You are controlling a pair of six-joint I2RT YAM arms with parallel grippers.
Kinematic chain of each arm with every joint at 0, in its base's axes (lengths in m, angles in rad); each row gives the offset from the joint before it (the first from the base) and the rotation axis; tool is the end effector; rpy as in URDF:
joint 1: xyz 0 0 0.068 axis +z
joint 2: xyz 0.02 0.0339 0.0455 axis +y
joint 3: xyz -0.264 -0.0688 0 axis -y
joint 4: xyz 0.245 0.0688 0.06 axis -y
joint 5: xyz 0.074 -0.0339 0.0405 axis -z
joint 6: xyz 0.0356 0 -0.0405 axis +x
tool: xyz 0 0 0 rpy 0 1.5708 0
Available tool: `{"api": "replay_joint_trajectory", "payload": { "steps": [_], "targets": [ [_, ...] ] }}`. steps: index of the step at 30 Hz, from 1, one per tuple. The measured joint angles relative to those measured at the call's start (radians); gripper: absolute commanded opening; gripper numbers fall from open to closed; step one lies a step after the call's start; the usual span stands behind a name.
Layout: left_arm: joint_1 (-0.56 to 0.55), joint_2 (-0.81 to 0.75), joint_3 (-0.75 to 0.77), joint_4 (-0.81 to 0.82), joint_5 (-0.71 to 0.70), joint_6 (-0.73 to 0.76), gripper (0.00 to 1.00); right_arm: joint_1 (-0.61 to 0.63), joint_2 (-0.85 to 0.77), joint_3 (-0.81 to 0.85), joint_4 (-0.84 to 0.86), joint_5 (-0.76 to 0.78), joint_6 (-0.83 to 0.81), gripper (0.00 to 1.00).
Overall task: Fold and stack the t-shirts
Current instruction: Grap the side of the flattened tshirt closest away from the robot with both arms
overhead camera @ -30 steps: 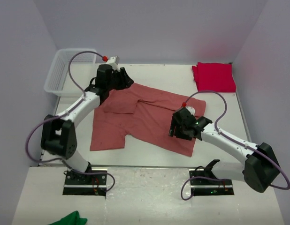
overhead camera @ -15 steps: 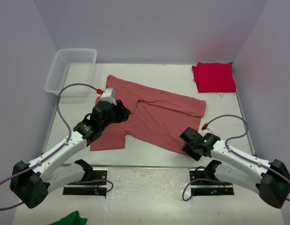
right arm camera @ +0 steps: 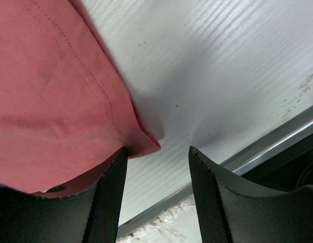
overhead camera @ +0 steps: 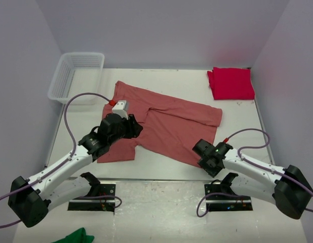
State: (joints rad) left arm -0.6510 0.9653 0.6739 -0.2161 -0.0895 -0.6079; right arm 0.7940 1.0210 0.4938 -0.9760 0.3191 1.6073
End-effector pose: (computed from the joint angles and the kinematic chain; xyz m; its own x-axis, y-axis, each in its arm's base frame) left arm 0.1748 -0.1292 0.2645 -0.6266 -0.2378 -0.7422 0.2236 0.8574 -0.4635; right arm 0.1000 0.0858 0.1596 -0.6363 0.7062 -0.3103 0.7231 0.6862 0.0789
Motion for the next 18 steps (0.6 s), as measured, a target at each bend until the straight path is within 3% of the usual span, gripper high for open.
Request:
{"api": "replay_joint_trajectory", "payload": {
  "steps": [18],
  "targets": [
    [-0.04,-0.069,0.024,-0.072,0.0,0.028,0.48,0.003,0.147,0.073,-0.016,0.032,0.079,0.35]
  ]
}}
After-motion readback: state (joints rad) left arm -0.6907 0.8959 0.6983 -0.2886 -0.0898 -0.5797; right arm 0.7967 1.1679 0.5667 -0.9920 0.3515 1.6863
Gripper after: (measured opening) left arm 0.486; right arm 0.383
